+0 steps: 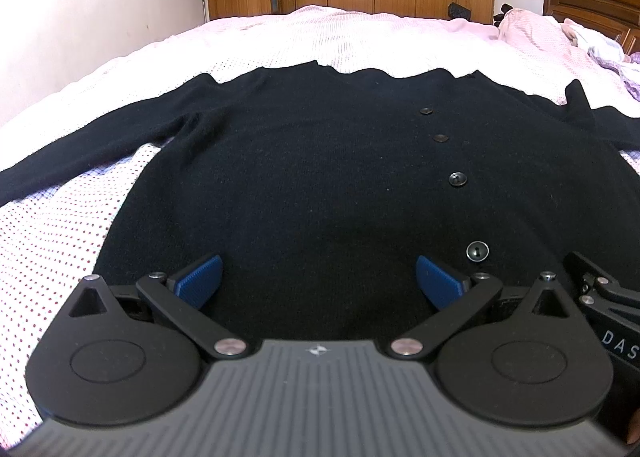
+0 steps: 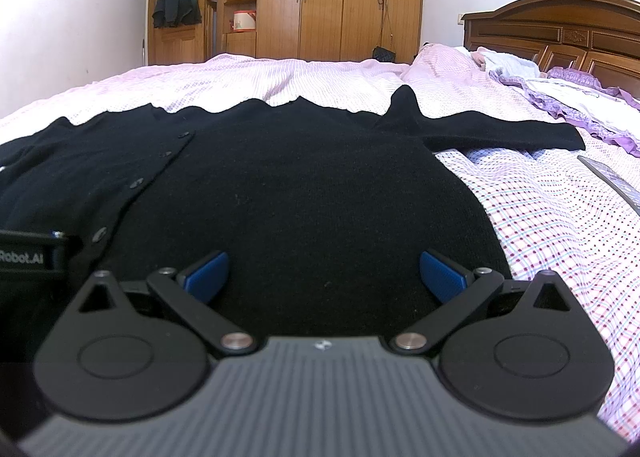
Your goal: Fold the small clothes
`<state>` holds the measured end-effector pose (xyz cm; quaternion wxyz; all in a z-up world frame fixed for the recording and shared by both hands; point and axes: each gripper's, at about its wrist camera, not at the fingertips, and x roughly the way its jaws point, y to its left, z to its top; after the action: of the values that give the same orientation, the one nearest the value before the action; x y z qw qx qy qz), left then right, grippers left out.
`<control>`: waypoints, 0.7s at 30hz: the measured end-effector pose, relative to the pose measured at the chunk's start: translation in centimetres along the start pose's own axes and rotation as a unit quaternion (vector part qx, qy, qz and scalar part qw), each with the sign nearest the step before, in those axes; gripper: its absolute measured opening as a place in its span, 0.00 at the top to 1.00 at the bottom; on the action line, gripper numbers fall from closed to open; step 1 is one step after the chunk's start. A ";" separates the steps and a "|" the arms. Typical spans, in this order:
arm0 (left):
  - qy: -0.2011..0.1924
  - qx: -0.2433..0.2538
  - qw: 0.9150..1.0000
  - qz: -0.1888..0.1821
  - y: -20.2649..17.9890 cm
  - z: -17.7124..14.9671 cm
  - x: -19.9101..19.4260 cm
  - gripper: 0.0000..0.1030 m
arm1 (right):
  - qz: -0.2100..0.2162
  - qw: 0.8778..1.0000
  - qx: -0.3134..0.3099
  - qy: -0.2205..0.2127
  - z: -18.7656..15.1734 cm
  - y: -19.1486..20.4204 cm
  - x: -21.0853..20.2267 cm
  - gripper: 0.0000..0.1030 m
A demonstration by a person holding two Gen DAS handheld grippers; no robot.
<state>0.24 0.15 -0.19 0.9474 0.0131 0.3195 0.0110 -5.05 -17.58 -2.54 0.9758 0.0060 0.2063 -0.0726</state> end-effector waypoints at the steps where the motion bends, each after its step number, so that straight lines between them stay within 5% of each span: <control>1: 0.000 0.000 1.000 0.000 -0.1 -0.1 0.0 0.00 | 0.000 1.000 0.000 0.000 0.0 0.0 0.0 0.00; 21: -0.002 0.002 1.000 0.001 -0.1 0.0 0.0 0.00 | 0.000 1.000 -0.001 0.000 0.0 0.0 0.0 0.00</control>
<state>0.21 0.09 -0.21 0.9481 0.0152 0.3174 0.0113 -5.08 -17.56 -2.51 0.9758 0.0053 0.2059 -0.0728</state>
